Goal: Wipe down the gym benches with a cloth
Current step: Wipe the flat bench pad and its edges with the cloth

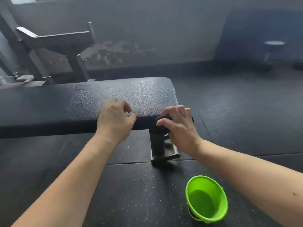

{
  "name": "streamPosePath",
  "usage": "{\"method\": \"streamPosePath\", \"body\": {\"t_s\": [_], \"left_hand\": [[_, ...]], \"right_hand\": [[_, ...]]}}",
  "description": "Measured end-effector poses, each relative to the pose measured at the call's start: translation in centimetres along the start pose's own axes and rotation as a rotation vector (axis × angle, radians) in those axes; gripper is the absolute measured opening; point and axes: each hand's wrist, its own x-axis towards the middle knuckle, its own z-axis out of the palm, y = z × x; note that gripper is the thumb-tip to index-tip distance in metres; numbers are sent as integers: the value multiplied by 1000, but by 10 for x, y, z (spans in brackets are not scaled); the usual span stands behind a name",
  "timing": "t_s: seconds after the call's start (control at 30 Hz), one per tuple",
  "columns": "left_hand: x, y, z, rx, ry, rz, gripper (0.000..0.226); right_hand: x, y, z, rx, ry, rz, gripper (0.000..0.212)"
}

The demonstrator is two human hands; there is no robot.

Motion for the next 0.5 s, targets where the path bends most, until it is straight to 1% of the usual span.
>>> {"method": "streamPosePath", "body": {"t_s": [0.1,0.17,0.2,0.27,0.33,0.4,0.43,0.5], "left_hand": [[-6,17,23,5,22,99,22],[-9,29,36,11,34,170,26],[-10,34,42,11,37,196,28],[-11,44,50,13,36,235,31],[-12,51,57,27,34,274,33],[-14,55,63,51,12,304,35],[-15,56,65,63,-7,311,36],[-16,57,70,82,-23,314,34]], "right_hand": [[-12,10,-7,72,23,76,42],[-20,18,-14,168,47,167,46],[-22,21,-18,229,81,220,44],[-22,27,-27,358,197,391,31],[-20,31,-24,456,285,637,20],[-18,24,-14,588,246,861,17],[-20,16,-8,632,233,922,17],[-29,-6,3,695,238,959,20]]}}
